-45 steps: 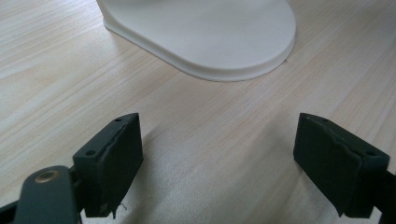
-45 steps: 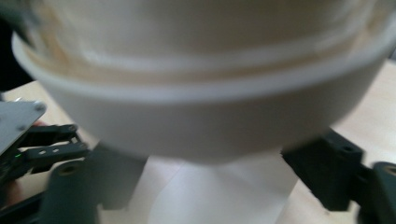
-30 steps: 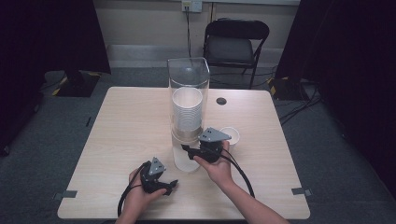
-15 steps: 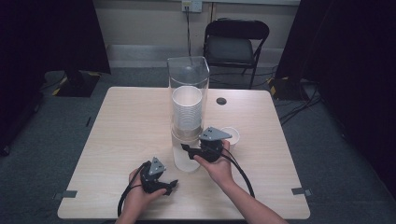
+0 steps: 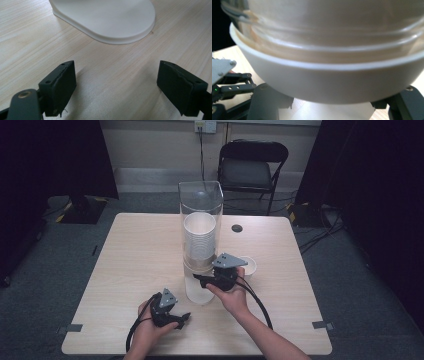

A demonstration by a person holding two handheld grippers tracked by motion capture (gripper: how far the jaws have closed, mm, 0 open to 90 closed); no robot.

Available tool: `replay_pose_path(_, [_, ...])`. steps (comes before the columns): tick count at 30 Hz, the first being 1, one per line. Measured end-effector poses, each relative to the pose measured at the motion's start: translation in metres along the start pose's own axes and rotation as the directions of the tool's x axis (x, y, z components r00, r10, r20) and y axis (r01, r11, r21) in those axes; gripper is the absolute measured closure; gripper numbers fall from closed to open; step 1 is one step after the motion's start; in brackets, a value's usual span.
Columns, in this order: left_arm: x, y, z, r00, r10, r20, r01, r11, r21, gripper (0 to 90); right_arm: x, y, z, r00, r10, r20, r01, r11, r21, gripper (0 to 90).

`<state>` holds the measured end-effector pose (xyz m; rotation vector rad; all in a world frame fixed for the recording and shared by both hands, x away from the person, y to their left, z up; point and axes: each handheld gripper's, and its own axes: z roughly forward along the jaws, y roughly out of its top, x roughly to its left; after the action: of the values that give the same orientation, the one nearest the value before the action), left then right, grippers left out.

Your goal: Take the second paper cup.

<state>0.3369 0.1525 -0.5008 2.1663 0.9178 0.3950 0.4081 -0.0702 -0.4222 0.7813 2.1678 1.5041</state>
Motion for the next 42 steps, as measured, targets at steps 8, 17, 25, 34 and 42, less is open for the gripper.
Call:
replay_pose_path(8, [0.000, 0.000, 0.000, 1.0000, -0.002, -0.003, 0.002, 1.0000, 0.000, 15.4, 0.002, -0.023, 0.007, 0.9998, 0.017, -0.012, -0.015, 0.993, 0.114, 36.6])
replay_pose_path(17, [0.000, 0.000, 0.000, 1.0000, -0.007, -0.001, 0.007, 1.0000, 0.002, 15.3, 0.000, -0.025, 0.008, 0.9997, 0.011, -0.022, -0.010, 0.997, 0.078, 30.9])
replay_pose_path(25, [0.000, 0.000, 0.000, 1.0000, -0.007, -0.001, 0.007, 1.0000, 0.003, 15.3, 0.001, -0.003, 0.002, 0.9999, 0.016, -0.003, -0.016, 1.000, 0.026, 24.6])
replay_pose_path(34, [0.000, 0.000, 0.000, 1.0000, -0.002, -0.002, 0.002, 1.0000, 0.000, 15.4, 0.002, -0.009, 0.007, 0.9996, -0.024, -0.014, 0.024, 1.000, 0.012, 31.7])
replay_pose_path(42, [0.000, 0.000, 0.000, 1.0000, -0.004, -0.005, 0.004, 1.0000, 0.000, 15.4, 0.001, -0.010, 0.007, 0.9992, -0.036, -0.016, 0.036, 0.999, 0.015, 31.9])
